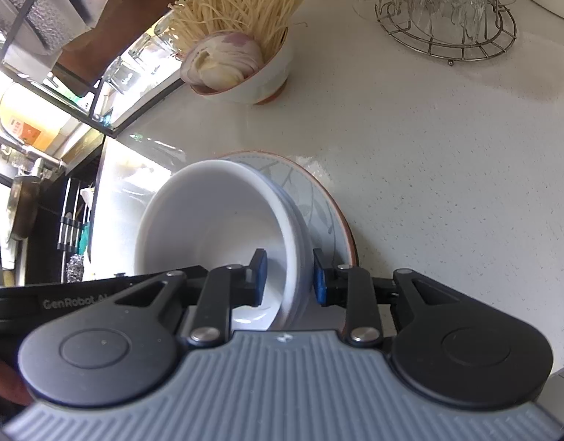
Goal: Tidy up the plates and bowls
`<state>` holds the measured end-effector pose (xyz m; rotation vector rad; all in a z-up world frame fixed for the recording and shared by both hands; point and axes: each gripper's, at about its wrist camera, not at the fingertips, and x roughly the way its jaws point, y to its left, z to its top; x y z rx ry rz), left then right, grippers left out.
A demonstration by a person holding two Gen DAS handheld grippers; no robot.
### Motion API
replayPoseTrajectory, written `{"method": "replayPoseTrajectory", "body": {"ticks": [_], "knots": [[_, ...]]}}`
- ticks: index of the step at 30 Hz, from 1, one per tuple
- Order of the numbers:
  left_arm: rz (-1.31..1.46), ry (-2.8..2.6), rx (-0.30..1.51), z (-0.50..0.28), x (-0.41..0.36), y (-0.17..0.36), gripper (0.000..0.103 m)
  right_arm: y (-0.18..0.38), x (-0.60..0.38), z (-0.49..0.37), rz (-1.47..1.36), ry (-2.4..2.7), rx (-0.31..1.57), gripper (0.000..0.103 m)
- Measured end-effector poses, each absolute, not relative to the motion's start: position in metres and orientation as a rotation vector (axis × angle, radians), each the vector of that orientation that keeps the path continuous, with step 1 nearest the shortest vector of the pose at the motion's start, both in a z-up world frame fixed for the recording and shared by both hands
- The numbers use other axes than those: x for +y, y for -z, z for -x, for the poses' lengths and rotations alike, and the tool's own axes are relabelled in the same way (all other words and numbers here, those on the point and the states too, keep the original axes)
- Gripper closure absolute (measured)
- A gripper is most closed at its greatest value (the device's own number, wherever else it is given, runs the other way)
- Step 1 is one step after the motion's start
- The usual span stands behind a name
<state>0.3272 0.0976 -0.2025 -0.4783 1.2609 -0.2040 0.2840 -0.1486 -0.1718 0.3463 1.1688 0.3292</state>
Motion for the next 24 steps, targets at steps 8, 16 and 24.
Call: {"method": "replayPoseTrajectory", "body": {"ticks": [8,16,24], "knots": [[0.446,0.255,1.256,-0.329,0.100,0.196,0.060,0.168,-0.148,-0.280,-0.379,-0.279,1.147,0.073],[0.378,0.305,1.197,-0.320,0.106,0.172,0.057,0.154,-0.157,-0.263,-0.427,-0.181,1.078,0.058],[0.274,0.336,1.063,-0.304,0.102,0.127,0.057,0.126,-0.163,-0.246,-0.405,-0.165,0.968,0.058]]}}
